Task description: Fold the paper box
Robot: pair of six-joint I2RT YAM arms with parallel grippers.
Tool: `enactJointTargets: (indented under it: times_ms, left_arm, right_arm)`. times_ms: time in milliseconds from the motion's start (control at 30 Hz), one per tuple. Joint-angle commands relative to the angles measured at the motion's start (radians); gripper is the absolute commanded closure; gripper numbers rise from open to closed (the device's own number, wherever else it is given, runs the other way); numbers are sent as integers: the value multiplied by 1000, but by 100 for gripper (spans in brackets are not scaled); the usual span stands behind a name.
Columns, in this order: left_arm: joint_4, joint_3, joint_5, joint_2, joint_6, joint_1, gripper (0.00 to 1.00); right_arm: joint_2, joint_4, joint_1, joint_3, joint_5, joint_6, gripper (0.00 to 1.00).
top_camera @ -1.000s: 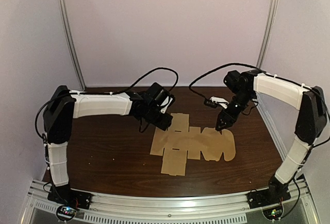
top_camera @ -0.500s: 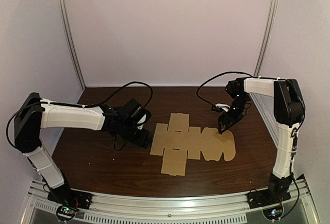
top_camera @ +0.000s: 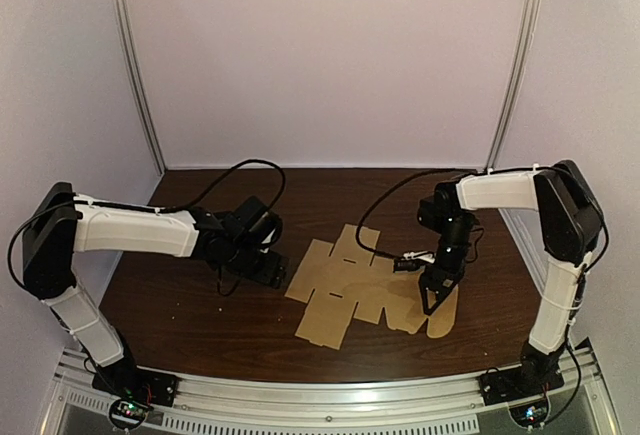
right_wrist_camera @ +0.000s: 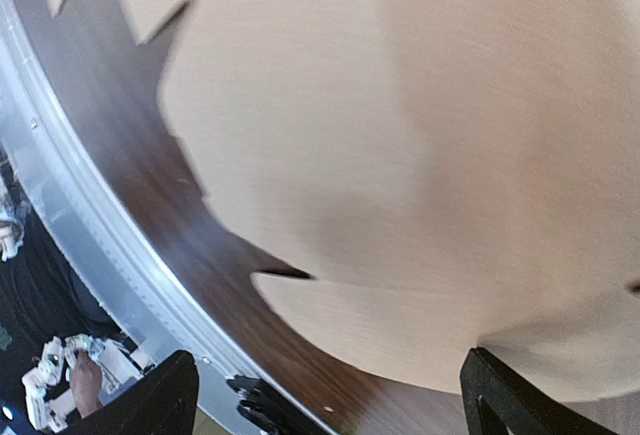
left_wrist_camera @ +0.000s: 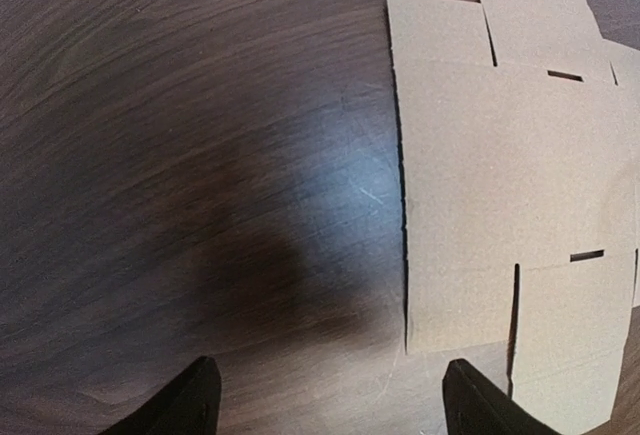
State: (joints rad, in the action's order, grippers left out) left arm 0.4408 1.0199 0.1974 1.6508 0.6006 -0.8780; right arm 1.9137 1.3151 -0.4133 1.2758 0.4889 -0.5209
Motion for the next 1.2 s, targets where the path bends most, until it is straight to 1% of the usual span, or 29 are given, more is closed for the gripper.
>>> enactJointTargets:
  times_ms: [0,67,133,200,300,400,467,600,733,967,1167]
  left_arm:
    - [-41,-16,11,-10,15,7,21]
    - [-52,-21,-6,-8,25,7,20]
    - [-73,-34,-36,-7,51,7,20]
    - [-116,-58,-84,-3,81,7,20]
    - [-172,-77,-136,16,108,8,21]
    - [-183,-44,-135,53,97,20,22]
    - [-185,-13,-152,78,89,37,23]
    - [-224,7,-247,119,103,80,26]
    - [-238,23,-339,168,112,106,30]
    - [-225,60,-466,262,134,109,37]
    - [-272,55,-575,288,186,109,47]
  right_arm:
    - [-70,109,-159,13,224,-38,7]
    - [-85,127,-173,64,313,-51,8]
    - [-97,148,-159,140,333,-73,8]
    - [-124,87,-126,189,293,-28,8]
    - [-160,-83,-99,201,149,32,8]
    - [-160,-170,-103,187,95,14,9]
    - [-143,-189,-110,170,91,1,10]
    - [-115,-235,-122,107,54,-23,13]
    - [-113,-311,-131,29,10,-8,15]
    - [-97,-386,-150,-43,1,14,17]
    - [-72,-412,-162,-70,12,32,17]
